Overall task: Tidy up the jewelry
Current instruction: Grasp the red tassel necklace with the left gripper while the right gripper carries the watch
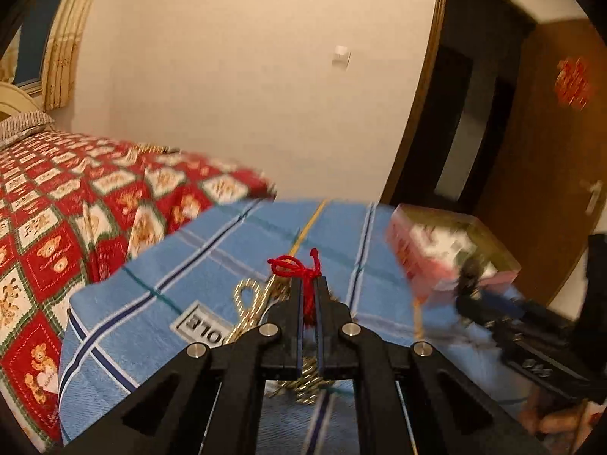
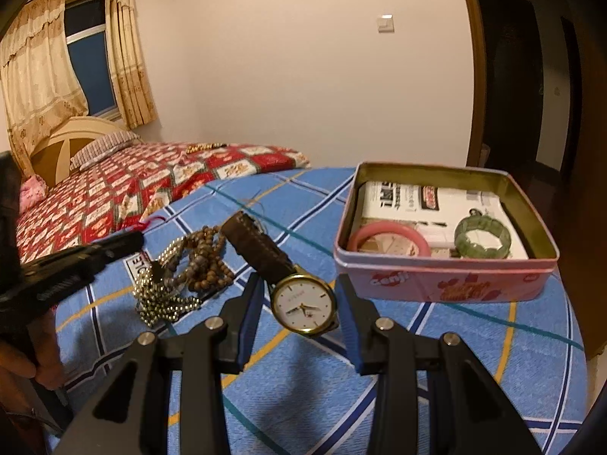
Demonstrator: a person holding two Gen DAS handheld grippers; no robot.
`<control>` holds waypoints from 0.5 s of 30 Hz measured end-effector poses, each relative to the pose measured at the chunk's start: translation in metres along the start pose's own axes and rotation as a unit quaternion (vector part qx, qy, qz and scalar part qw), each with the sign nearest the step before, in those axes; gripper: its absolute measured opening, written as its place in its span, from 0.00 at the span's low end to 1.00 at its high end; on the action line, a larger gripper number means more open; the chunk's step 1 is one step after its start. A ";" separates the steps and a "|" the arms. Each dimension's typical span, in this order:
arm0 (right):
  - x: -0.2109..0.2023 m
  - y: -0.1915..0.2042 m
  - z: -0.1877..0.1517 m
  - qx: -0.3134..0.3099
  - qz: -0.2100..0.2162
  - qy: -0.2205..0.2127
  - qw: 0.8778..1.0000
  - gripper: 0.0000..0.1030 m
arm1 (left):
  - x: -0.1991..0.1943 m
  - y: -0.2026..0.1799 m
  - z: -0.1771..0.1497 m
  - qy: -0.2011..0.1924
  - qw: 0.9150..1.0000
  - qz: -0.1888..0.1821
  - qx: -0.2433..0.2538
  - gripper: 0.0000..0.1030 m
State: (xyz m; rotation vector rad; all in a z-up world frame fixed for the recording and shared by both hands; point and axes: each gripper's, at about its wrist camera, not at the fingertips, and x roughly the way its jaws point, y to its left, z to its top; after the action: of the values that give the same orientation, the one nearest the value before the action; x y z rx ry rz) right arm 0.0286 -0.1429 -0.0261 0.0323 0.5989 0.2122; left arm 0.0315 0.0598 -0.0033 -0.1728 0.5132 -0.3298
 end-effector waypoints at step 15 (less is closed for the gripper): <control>-0.026 -0.036 0.015 0.068 -0.019 -0.074 0.995 0.40 | -0.007 -0.048 0.029 -0.052 0.996 -0.057 0.037 0.03</control>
State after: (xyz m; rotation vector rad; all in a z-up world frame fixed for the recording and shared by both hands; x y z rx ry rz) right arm 0.0223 -0.1832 -0.0026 0.1673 0.4644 0.1311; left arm 0.0279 0.0196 0.0362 -0.1476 0.3877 -0.4485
